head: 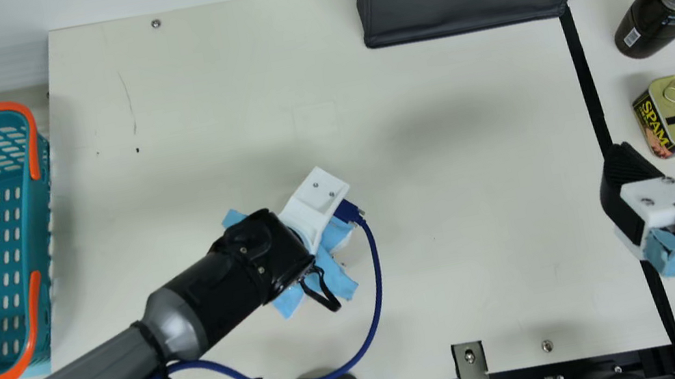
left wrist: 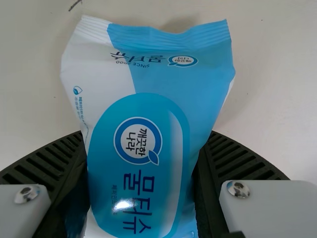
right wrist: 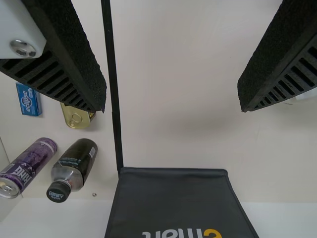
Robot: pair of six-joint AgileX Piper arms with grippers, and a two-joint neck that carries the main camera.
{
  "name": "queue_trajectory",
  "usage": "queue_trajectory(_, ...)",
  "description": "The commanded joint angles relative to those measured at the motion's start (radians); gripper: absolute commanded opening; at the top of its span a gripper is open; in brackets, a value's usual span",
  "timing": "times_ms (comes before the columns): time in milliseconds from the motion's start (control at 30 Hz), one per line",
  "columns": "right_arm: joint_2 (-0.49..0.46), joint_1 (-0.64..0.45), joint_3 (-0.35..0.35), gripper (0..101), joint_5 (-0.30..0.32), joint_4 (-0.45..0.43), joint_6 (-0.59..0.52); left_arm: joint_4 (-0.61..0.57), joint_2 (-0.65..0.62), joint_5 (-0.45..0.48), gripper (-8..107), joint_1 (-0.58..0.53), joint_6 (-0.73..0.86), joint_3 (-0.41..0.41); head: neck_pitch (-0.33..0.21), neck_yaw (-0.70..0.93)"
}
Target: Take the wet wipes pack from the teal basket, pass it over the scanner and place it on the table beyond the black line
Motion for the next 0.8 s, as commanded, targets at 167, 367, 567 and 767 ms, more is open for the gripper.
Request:
queue_trajectory(167,0.000,0.000,0.000,95,0.000,0.000,0.000,0.019,-0.034,-0.028,-8,0.002,-0.009,0.016,-0.029,0.000)
queue_trajectory(367,0.000,0.000,0.000,95,0.000,0.000,0.000,0.025,-0.065,-0.046,-8,0.004,-0.010,0.018,-0.029,0.000)
queue_trajectory(567,0.000,0.000,0.000,95,0.000,0.000,0.000,0.020,-0.085,-0.062,-8,0.006,-0.004,0.020,-0.029,0.000)
queue_trajectory(767,0.000,0.000,0.000,95,0.000,0.000,0.000,0.014,-0.090,-0.086,-8,0.006,0.003,0.026,-0.029,0.000)
